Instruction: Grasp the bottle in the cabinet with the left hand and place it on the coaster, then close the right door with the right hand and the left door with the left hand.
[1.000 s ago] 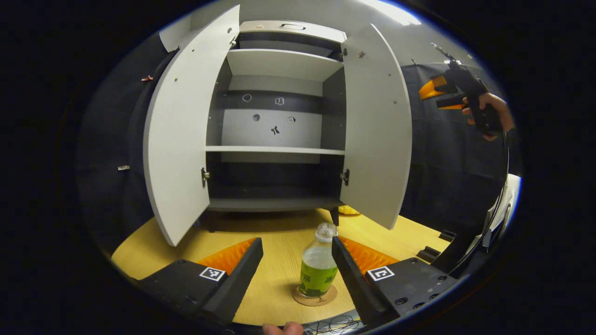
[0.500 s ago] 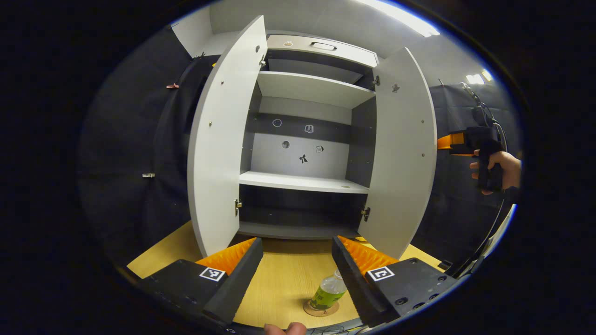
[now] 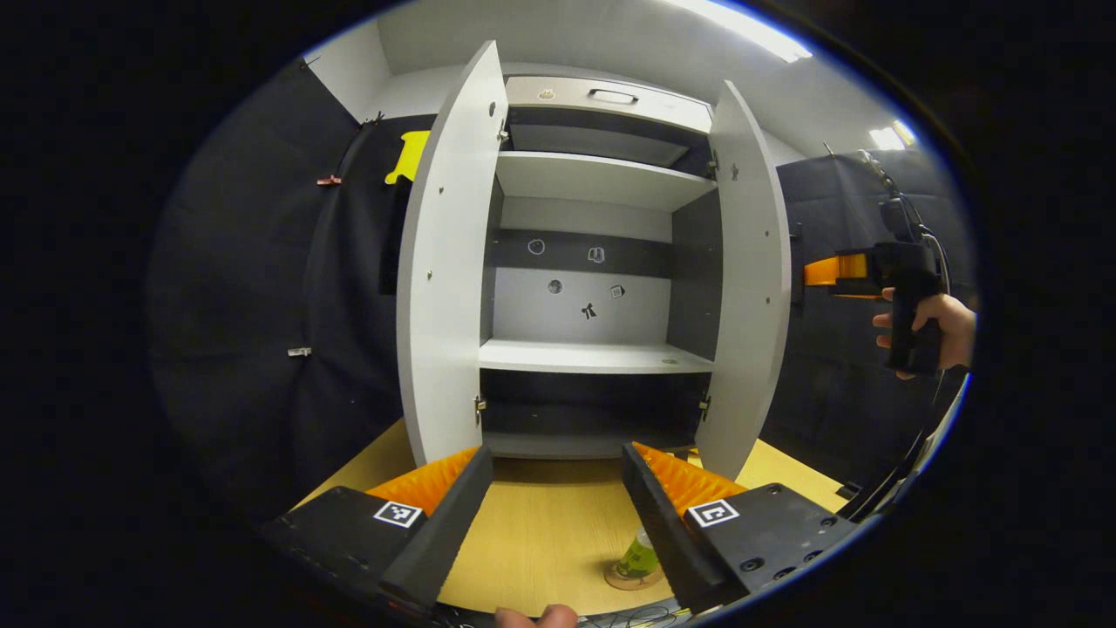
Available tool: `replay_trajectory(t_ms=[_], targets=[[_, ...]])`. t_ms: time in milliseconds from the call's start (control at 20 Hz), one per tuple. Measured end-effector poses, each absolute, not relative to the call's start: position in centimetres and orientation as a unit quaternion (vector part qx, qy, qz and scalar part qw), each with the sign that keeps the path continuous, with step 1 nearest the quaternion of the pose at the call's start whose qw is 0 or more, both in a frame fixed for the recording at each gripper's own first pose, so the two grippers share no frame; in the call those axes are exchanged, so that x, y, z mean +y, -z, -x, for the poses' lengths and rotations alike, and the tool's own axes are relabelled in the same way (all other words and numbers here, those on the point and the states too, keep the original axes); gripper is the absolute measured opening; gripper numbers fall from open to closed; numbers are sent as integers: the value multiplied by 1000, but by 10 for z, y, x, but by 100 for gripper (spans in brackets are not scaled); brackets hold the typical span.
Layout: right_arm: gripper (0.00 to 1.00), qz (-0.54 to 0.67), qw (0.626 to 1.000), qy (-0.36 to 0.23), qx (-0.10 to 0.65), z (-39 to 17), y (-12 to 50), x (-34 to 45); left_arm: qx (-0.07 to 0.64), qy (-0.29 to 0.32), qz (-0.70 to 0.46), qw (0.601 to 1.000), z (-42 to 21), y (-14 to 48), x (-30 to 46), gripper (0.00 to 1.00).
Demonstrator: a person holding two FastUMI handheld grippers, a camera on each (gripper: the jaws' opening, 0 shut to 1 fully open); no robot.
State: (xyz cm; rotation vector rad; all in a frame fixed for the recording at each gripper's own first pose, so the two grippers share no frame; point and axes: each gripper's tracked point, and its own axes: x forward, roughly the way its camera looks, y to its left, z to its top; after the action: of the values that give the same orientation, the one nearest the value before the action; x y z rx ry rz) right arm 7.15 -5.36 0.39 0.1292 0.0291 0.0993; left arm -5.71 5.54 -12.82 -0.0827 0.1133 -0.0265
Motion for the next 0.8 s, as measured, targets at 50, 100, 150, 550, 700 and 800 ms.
replay_trajectory(t_ms=[50,100,150,550,700,800], targets=[[97,-68,996,-58,16,-74,-2,-44,58,10,43,997,57,127,59,95],[97,-71,995,-66,16,-77,-2,-34,58,7,47,997,57,127,64,95],[97,-71,995,-73,16,-80,-2,-24,58,2,51,997,57,124,68,95],[98,-58,992,-107,19,-118,6,42,50,-38,65,996,55,105,116,95],[98,-61,992,-112,17,-129,6,54,49,-56,77,994,54,97,137,95],[98,-63,992,-112,17,-135,8,60,50,-70,75,993,50,91,154,95]])
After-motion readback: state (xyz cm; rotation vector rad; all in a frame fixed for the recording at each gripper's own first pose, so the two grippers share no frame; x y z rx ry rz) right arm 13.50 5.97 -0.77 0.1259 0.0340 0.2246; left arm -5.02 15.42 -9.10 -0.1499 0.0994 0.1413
